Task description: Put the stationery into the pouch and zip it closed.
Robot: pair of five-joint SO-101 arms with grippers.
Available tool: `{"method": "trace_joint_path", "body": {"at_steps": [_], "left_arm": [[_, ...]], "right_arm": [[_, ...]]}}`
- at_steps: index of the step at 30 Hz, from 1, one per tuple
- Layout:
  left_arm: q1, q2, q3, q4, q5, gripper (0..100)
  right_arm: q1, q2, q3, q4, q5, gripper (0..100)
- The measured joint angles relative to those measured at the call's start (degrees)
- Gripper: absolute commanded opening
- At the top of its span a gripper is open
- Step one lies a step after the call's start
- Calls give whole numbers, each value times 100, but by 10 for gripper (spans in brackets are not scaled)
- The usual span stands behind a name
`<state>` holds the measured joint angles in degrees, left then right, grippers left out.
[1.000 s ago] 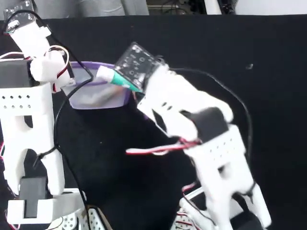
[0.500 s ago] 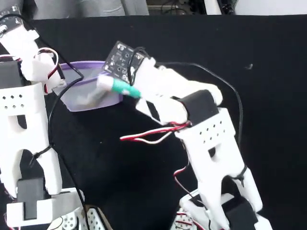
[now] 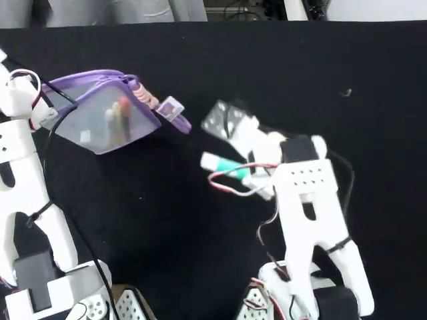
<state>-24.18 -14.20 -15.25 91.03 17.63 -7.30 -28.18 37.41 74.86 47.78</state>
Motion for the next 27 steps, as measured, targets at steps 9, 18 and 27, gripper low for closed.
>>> {"method": "trace_joint_path", "body": {"at_steps": [9, 18, 27], "left_arm": [[0, 0, 0, -9, 0, 30], [0, 0, 0, -9, 0, 30], [0, 0, 0, -9, 9, 30]], "right_arm": [[730, 0, 2277, -1969, 800, 15], [730, 0, 2470, -2004, 976, 208], [747, -26, 2470, -2004, 976, 247]]}}
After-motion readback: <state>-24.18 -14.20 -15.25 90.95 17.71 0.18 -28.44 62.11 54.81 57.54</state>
